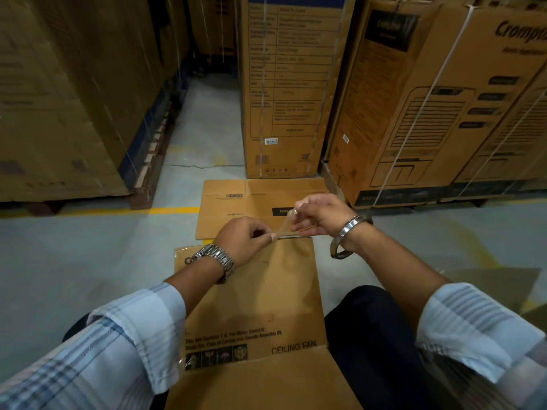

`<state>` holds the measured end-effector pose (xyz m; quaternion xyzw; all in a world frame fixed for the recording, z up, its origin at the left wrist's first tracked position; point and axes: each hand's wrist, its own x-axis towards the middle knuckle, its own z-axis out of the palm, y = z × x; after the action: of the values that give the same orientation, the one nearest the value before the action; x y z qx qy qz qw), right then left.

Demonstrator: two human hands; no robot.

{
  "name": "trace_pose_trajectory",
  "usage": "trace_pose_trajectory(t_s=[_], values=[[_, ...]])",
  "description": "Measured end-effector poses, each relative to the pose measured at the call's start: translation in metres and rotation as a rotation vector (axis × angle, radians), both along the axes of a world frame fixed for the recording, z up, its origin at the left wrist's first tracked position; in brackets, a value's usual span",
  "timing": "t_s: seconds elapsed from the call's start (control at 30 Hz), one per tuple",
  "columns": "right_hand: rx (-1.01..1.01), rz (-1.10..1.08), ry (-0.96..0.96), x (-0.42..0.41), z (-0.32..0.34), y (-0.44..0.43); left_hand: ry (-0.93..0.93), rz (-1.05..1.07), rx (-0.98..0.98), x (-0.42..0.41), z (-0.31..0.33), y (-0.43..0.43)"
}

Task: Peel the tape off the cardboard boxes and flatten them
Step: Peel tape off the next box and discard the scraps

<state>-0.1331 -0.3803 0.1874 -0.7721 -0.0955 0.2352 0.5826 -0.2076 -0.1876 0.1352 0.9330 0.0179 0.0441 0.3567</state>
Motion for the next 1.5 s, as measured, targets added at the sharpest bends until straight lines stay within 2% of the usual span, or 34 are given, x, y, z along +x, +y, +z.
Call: trace_pose_trajectory(t_s=[0.1, 0.23, 0.37, 0.6, 0.73, 0.77, 0.8, 0.93, 1.13, 1.2, 1.37, 1.5], values=[[-0.01, -0.076, -0.022, -0.008, -0.017, 0.012, 0.016, 0.022, -0.117, 0.0, 0.001, 0.002], [-0.286, 0.089, -0.248, -0.021, -0.043, 0.016, 0.083, 0.071, -0.539, 0.001, 0.002, 0.012], [-0.392, 0.16, -0.407, -0.026, -0.05, 0.014, 0.102, 0.151, -0.722, -0.001, 0.006, 0.026], [-0.513, 0.27, -0.516, -0.028, -0.041, 0.02, 0.127, 0.234, -0.681, -0.018, 0.009, 0.063], [-0.629, 0.414, -0.571, -0.029, -0.032, 0.034, 0.019, 0.301, -0.237, -0.028, 0.003, 0.066], [-0.639, 0.443, -0.576, -0.031, -0.031, 0.041, 0.024, 0.304, -0.206, -0.029, 0.002, 0.065], [-0.628, 0.46, -0.573, -0.035, -0.032, 0.049, 0.045, 0.293, -0.249, -0.029, 0.001, 0.064], [-0.543, 0.43, -0.584, -0.049, -0.041, 0.073, 0.123, 0.303, -0.623, -0.032, 0.007, 0.071], [-0.531, 0.409, -0.541, -0.045, -0.042, 0.084, 0.171, 0.472, -0.917, -0.04, 0.01, 0.096], [-0.546, 0.445, -0.516, -0.044, -0.042, 0.086, 0.182, 0.431, -0.929, -0.042, 0.009, 0.097], [-0.667, 0.567, -0.443, -0.039, -0.037, 0.083, 0.172, 0.168, -0.719, -0.045, 0.008, 0.084], [-0.679, 0.586, -0.328, -0.036, -0.04, 0.075, 0.112, 0.088, -0.591, -0.048, 0.005, 0.072]])
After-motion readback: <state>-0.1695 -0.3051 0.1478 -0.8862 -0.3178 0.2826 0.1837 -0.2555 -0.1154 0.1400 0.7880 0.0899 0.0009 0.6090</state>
